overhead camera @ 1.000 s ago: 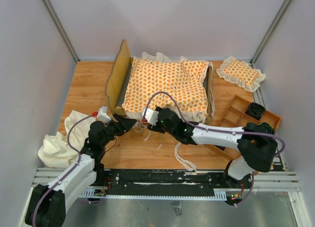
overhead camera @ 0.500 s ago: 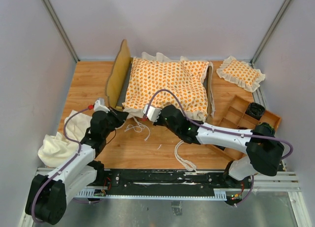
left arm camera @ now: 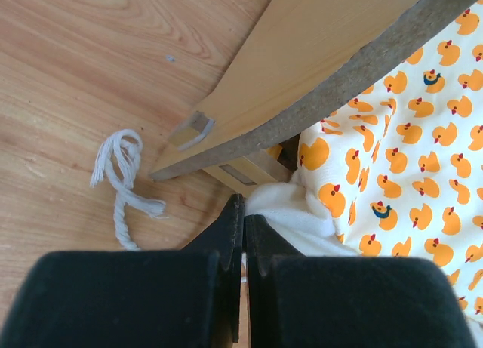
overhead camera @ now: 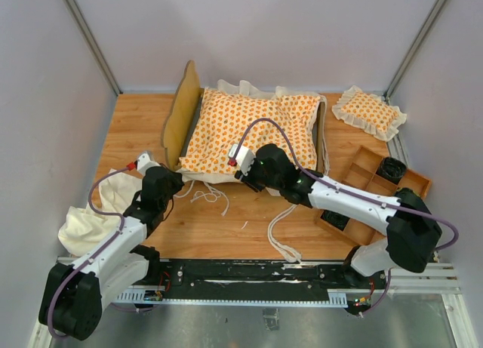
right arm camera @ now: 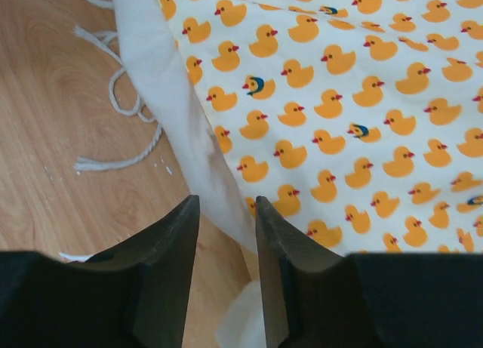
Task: Set up the pet bed
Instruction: Adjust the mattress on the bed frame.
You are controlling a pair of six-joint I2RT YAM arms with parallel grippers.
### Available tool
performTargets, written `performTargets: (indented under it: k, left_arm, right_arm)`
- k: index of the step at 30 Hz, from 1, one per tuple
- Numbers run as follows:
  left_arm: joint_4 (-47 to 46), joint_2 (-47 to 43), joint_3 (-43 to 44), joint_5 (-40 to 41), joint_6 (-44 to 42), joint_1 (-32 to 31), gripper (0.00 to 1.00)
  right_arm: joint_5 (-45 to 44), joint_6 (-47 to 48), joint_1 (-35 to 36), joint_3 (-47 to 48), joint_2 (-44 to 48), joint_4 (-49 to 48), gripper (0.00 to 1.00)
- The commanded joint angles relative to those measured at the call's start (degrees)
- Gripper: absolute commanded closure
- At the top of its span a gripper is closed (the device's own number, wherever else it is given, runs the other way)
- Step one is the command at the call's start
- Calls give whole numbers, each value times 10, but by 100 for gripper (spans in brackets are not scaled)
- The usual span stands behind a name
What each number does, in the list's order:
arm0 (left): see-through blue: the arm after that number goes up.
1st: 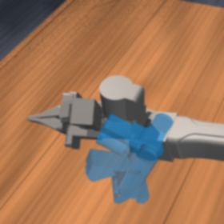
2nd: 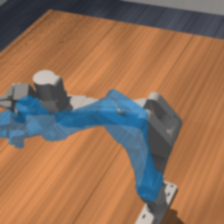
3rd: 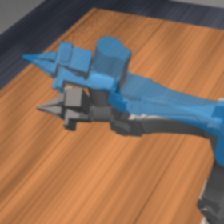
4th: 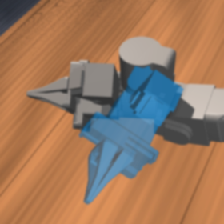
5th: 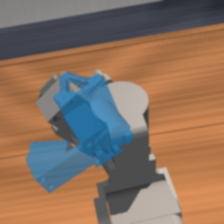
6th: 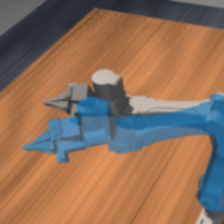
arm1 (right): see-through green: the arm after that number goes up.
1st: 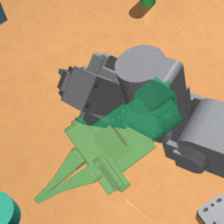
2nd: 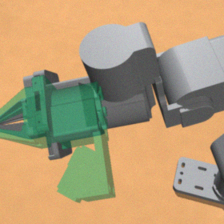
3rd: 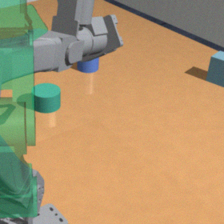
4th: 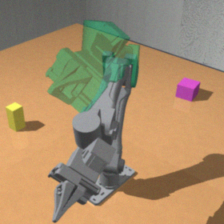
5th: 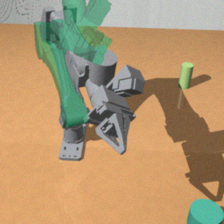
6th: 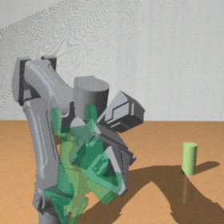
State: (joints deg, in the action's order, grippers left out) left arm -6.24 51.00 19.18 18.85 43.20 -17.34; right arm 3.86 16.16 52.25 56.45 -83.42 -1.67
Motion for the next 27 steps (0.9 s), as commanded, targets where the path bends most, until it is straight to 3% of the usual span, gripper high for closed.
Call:
performTargets:
  k: [1,5,11,16,20,21,24,27]
  left_arm:
    - [-10,-2,-1,38,-14,2,100]
    - [-13,1,6,32,-19,2,100]
    - [-20,0,6,21,-21,3,100]
    - [-25,-3,2,16,-20,2,100]
    - [-26,-4,2,16,-19,2,100]
    - [-26,-4,1,17,-20,2,100]
    - [-27,-5,2,23,-20,2,100]
    - [-30,-4,3,40,-30,2,100]
  right_arm:
    - [-43,-21,-6,-14,65,92,54]
    - [-118,-81,-5,-62,117,100,45]
    - [-229,-259,20,-148,167,25,49]
    - [-301,-355,22,-187,135,-43,50]
    - [-325,-372,22,-193,98,-86,53]
    - [-333,-370,22,-195,91,-96,57]
    - [-355,-344,21,-177,92,-65,95]
    - [-333,-297,17,-155,155,53,100]
